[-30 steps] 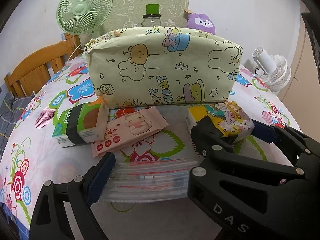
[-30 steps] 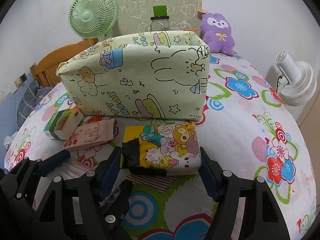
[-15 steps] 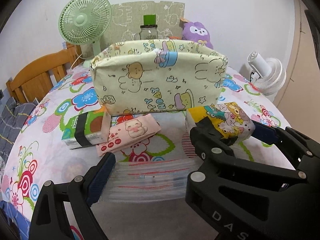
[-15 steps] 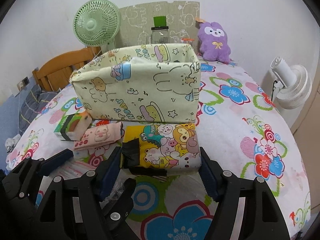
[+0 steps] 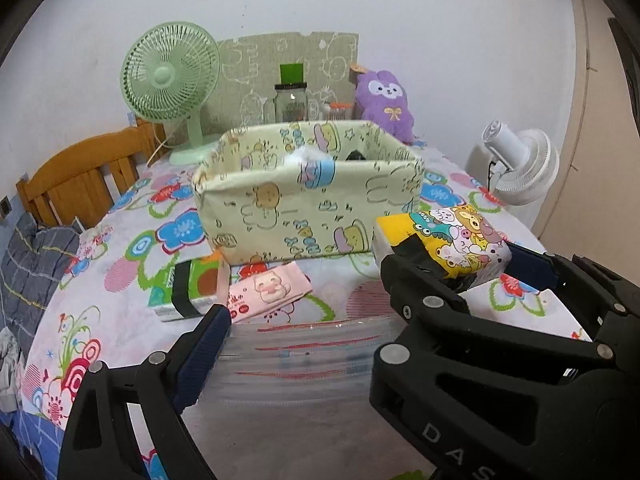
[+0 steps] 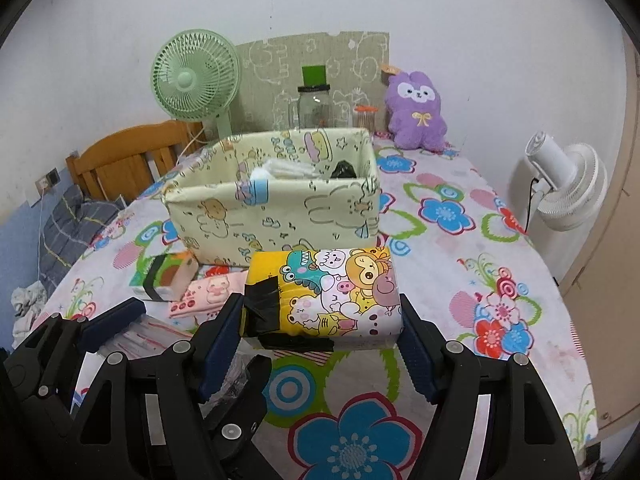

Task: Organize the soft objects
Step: 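Carry the yellow pouch in the right tool over the fabric box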

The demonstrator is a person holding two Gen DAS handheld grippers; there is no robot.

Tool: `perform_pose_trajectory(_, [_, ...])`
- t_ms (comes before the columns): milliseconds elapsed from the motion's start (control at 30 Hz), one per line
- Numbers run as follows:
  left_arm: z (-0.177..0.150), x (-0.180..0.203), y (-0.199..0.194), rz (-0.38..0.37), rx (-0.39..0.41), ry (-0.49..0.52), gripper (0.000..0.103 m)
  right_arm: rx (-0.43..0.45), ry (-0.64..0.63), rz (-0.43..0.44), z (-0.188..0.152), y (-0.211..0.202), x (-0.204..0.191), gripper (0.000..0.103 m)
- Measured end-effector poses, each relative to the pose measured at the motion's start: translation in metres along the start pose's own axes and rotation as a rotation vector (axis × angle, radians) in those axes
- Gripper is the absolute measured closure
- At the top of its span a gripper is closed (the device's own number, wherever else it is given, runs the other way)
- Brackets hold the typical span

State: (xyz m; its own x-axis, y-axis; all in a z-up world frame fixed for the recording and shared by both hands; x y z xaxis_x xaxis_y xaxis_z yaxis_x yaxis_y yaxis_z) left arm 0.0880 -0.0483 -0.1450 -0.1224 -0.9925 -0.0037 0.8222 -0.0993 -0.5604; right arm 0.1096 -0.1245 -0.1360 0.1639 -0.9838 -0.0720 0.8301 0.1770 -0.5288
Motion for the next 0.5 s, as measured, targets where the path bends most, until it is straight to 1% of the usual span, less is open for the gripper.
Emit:
perform_pose_trajectory(267, [0.018, 0.003, -0.021, -0.010, 0.044, 0.010, 0.009, 0.043, -0.005, -0.018, 0.019, -0.025, -0.002, 0.028])
perform_pose_trajectory(500, [0.033, 0.003, -0.034, -0.012, 0.071, 0.017, 0.009, 0.070, -0.006, -0.014, 0.034, -0.040, -0.004, 0.028])
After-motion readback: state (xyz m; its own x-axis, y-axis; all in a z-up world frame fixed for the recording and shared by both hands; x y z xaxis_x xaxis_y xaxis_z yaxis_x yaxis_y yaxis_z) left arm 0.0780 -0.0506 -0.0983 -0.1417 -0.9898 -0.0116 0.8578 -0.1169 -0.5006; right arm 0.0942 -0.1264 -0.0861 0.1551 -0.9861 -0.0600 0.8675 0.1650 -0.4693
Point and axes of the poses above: each gripper's, at about its wrist camera, not at the fingertips, and y roughly the way its jaws point, x to its right, z to its top, the point moved 5 cm from there along y, roughly the way its jaws point, and after that the axes turned 6 degrees about x, right-handed, at the moved point
